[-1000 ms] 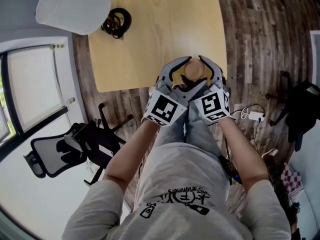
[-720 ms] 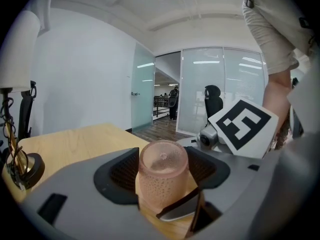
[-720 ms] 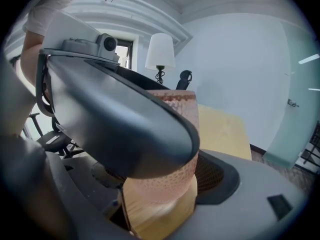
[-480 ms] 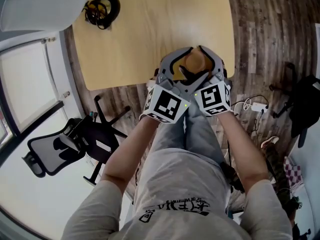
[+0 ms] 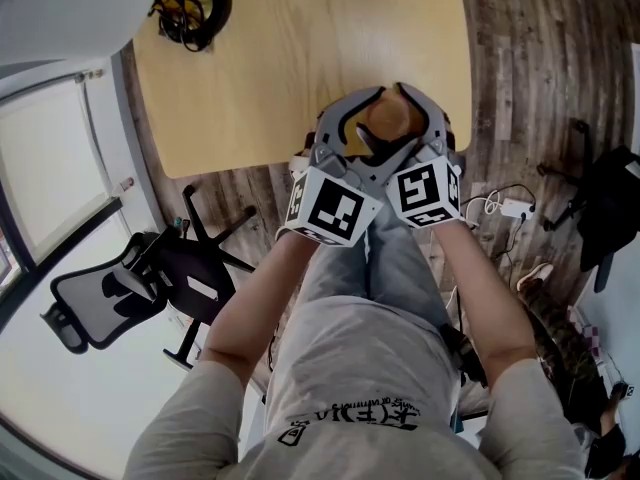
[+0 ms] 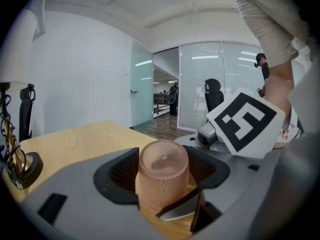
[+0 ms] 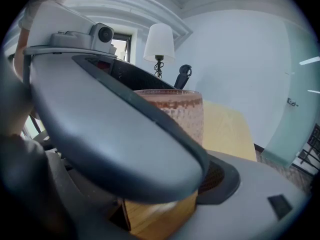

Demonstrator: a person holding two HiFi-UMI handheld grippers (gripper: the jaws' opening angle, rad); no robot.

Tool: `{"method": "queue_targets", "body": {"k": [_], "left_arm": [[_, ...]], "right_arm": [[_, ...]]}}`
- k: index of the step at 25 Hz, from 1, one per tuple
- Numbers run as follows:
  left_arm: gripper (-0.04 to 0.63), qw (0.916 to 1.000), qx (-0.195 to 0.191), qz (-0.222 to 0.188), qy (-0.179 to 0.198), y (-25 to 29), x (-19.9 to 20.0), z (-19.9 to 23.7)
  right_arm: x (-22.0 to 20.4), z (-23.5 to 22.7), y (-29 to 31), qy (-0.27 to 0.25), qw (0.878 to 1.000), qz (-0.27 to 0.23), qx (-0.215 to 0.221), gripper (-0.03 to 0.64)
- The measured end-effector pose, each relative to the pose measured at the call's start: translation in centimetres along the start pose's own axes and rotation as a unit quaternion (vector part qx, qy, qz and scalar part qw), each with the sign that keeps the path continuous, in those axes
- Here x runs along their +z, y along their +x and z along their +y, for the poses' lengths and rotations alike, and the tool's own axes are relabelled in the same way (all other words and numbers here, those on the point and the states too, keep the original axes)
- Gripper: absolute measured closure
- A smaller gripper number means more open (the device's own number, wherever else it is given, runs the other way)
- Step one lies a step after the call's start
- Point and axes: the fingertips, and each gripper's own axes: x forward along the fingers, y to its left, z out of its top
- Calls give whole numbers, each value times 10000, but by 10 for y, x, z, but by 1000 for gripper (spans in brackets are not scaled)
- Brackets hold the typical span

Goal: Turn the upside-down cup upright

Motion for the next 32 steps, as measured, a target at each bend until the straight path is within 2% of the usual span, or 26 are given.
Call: {"method": "queue_targets", "body": {"k": [17,26,32], "left_arm": [[288,9999,-66,-84,-119,6,1,1],[288,9994,-122,-138,-286,9,0,-1],[277,9992,-116,-270,-264,8,5,-1]], "right_arm": [[-2,-1,0,89,9996,112,259,258],[2,-2,-7,100,9995,-135,263,258],[7,-5,-15,39,9992,-361,189,258]]}}
